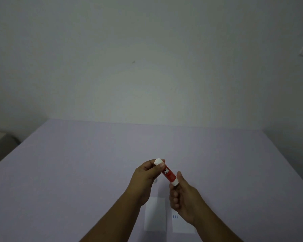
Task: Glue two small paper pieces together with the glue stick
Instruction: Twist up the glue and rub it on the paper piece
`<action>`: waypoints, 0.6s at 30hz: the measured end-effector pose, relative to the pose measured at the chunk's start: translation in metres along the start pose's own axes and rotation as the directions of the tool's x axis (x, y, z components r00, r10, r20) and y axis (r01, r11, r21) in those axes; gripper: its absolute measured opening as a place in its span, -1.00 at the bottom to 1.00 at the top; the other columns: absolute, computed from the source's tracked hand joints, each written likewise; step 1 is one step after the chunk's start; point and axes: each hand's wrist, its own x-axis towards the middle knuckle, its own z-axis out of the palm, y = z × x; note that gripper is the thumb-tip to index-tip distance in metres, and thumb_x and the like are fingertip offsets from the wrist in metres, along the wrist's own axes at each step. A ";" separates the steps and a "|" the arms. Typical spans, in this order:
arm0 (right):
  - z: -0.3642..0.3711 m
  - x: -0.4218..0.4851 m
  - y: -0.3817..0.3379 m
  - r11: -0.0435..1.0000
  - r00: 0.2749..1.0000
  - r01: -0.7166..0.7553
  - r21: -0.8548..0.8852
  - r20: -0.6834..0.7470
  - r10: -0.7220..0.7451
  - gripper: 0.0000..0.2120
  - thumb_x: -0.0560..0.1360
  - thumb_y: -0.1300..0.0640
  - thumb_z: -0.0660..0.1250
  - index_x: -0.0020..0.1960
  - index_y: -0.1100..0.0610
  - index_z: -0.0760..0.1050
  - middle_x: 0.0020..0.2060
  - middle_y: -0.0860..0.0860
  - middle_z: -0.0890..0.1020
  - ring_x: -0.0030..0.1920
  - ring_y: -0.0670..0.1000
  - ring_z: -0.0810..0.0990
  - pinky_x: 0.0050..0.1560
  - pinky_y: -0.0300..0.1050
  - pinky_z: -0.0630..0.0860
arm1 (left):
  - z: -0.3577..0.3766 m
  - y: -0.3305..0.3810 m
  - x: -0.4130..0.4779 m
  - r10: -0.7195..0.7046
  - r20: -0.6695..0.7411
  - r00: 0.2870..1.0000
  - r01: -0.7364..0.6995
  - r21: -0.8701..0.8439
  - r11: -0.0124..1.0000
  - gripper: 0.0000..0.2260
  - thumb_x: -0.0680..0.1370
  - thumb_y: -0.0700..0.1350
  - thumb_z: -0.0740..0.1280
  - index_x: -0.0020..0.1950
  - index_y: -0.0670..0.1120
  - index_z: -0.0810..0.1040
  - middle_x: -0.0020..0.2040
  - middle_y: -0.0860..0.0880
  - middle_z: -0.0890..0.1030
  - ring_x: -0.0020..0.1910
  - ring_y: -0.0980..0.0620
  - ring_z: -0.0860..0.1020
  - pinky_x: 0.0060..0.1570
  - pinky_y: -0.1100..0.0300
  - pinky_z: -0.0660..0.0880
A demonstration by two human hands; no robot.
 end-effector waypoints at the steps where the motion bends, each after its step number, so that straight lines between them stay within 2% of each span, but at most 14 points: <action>1: 0.000 0.000 0.001 1.000 1.000 -0.001 -0.030 -0.002 0.001 -0.46 0.51 -0.22 0.14 -0.34 0.22 0.52 -0.54 0.06 0.41 -0.55 -0.03 0.34 -0.51 -0.22 0.29 | 0.000 0.000 0.000 0.001 -0.006 1.000 -0.001 0.010 1.000 -0.83 0.41 -0.03 0.42 -0.01 0.02 0.65 -0.04 0.08 0.69 0.08 0.06 0.58 -0.01 0.21 0.47; 4: -0.001 -0.003 0.001 0.994 0.994 0.109 -0.019 -0.014 -0.110 -0.63 0.46 -0.07 0.28 -0.07 0.26 0.52 -0.41 0.13 0.53 -0.42 0.03 0.47 -0.36 -0.13 0.44 | -0.002 -0.002 0.002 -0.008 -0.047 0.999 0.008 -0.009 1.000 -0.87 0.47 -0.09 0.39 0.00 -0.02 0.64 0.02 -0.02 0.66 0.10 -0.01 0.57 -0.02 0.21 0.48; 6: -0.001 -0.003 -0.001 0.983 0.983 0.182 -0.006 -0.024 -0.182 -0.68 0.41 0.04 0.33 -0.01 0.29 0.50 -0.39 0.13 0.53 -0.38 0.04 0.47 -0.32 -0.12 0.46 | -0.002 -0.002 0.002 -0.017 -0.050 0.999 0.015 -0.048 0.999 -0.83 0.46 -0.10 0.40 0.03 -0.07 0.64 0.02 -0.06 0.66 0.11 -0.04 0.57 0.06 0.17 0.48; 7: -0.001 -0.004 -0.002 0.987 0.987 0.159 0.002 -0.031 -0.158 -0.70 0.45 0.04 0.31 -0.05 0.30 0.51 -0.42 0.12 0.51 -0.41 0.02 0.44 -0.36 -0.15 0.43 | -0.001 -0.002 0.002 -0.021 -0.043 0.999 0.019 -0.061 0.998 -0.81 0.45 -0.09 0.40 0.03 -0.08 0.63 0.01 -0.05 0.67 0.11 -0.04 0.58 0.10 0.15 0.48; 9: 0.001 -0.005 -0.002 0.998 0.998 0.059 0.011 -0.034 -0.058 -0.58 0.52 -0.08 0.20 -0.23 0.27 0.52 -0.51 0.08 0.41 -0.51 -0.02 0.34 -0.47 -0.20 0.30 | 0.002 -0.002 0.003 -0.026 -0.027 0.999 0.024 -0.048 0.999 -0.82 0.45 -0.10 0.40 0.03 -0.08 0.64 -0.02 -0.02 0.68 0.09 -0.02 0.58 0.16 0.11 0.45; 12: 0.002 -0.006 -0.005 0.998 0.998 -0.041 -0.048 -0.046 0.039 -0.46 0.52 -0.20 0.14 -0.38 0.21 0.47 -0.56 0.06 0.35 -0.57 -0.03 0.29 -0.51 -0.24 0.22 | 0.003 -0.001 0.004 -0.030 -0.015 0.999 0.030 -0.013 0.999 -0.87 0.47 -0.12 0.40 -0.01 -0.04 0.65 -0.04 0.02 0.69 0.07 0.02 0.59 0.11 0.14 0.44; 13: 0.002 -0.006 -0.005 0.996 0.998 -0.045 -0.077 -0.041 0.042 -0.46 0.51 -0.21 0.14 -0.36 0.21 0.49 -0.55 0.07 0.38 -0.55 -0.01 0.32 -0.50 -0.22 0.25 | 0.002 -0.001 0.005 -0.031 -0.022 0.999 0.030 -0.014 0.999 -0.88 0.47 -0.12 0.39 -0.01 -0.04 0.65 -0.03 0.02 0.69 0.07 0.02 0.58 0.07 0.18 0.46; 15: 0.002 -0.006 -0.006 0.994 1.000 0.012 -0.104 -0.027 -0.015 -0.53 0.51 -0.16 0.18 -0.18 0.26 0.53 -0.47 0.11 0.47 -0.46 0.03 0.40 -0.41 -0.14 0.36 | -0.001 -0.001 0.005 -0.033 -0.047 0.998 0.031 -0.036 0.999 -0.86 0.46 -0.12 0.40 0.01 -0.06 0.64 0.01 -0.02 0.67 0.08 0.00 0.58 0.00 0.23 0.48; 17: 0.000 -0.004 -0.005 0.988 0.992 0.121 -0.091 -0.026 -0.123 -0.65 0.50 -0.03 0.25 -0.01 0.29 0.49 -0.40 0.13 0.50 -0.39 0.04 0.43 -0.35 -0.12 0.42 | -0.002 -0.002 0.006 -0.041 -0.058 0.997 0.037 -0.071 0.997 -0.83 0.45 -0.11 0.40 0.02 -0.10 0.64 0.00 -0.06 0.68 0.08 -0.03 0.58 0.03 0.20 0.49; 18: 0.000 -0.004 -0.005 0.985 0.988 0.148 -0.090 -0.026 -0.151 -0.67 0.50 0.00 0.26 -0.01 0.30 0.48 -0.41 0.12 0.47 -0.41 0.03 0.41 -0.38 -0.14 0.39 | -0.001 -0.003 0.006 -0.047 -0.053 0.997 0.042 -0.092 0.995 -0.82 0.45 -0.11 0.40 0.03 -0.12 0.65 -0.02 -0.06 0.69 0.08 -0.04 0.59 0.07 0.17 0.48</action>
